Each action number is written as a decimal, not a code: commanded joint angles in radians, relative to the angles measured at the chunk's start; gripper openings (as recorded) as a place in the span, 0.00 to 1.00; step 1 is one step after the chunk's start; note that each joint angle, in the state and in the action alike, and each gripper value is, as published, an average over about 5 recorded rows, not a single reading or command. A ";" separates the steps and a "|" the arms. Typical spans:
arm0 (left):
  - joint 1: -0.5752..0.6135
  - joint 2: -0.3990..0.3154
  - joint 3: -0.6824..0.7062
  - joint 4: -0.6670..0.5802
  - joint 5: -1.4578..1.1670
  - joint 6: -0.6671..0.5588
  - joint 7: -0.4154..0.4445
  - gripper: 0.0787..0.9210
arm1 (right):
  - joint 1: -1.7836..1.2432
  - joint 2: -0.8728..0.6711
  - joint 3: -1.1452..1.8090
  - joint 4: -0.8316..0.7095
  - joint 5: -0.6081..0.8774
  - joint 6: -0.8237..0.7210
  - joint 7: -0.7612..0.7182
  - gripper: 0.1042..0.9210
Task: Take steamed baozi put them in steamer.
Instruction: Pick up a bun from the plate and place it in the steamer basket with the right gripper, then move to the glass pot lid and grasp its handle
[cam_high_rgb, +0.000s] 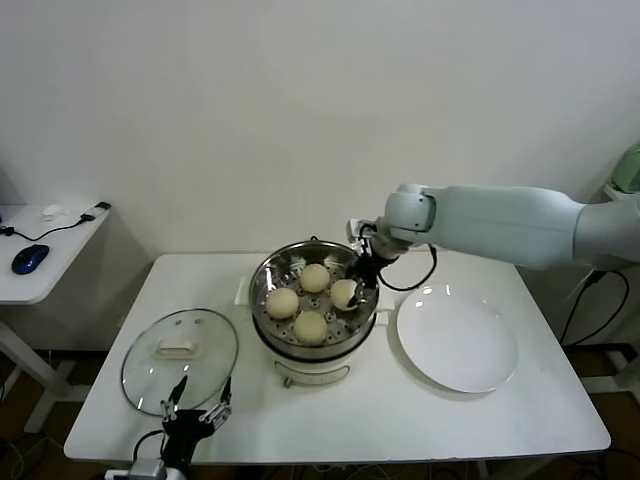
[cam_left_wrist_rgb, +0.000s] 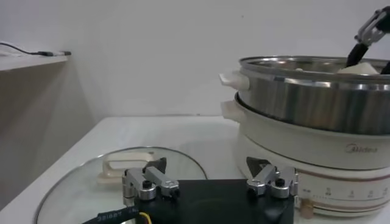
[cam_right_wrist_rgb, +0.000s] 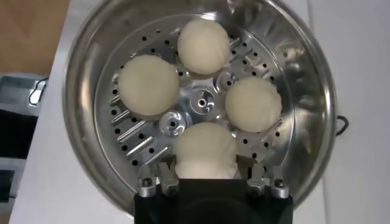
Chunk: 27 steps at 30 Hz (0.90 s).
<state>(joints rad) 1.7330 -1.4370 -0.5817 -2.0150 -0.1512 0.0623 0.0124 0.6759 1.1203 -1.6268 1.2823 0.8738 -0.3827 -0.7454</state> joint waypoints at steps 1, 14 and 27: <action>0.003 -0.001 -0.002 -0.003 -0.003 0.005 0.001 0.88 | -0.057 0.043 0.008 -0.076 -0.016 0.014 -0.017 0.71; 0.008 0.007 -0.010 -0.032 -0.002 0.007 0.010 0.88 | 0.020 -0.171 0.258 -0.114 0.099 0.138 -0.061 0.88; -0.057 0.048 -0.050 -0.032 0.003 -0.043 0.029 0.88 | -0.890 -0.653 1.333 0.089 -0.127 0.227 0.552 0.88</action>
<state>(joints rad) 1.7131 -1.4174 -0.6035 -2.0458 -0.1478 0.0635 0.0247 0.4518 0.8280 -1.0795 1.2180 0.8803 -0.2399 -0.5542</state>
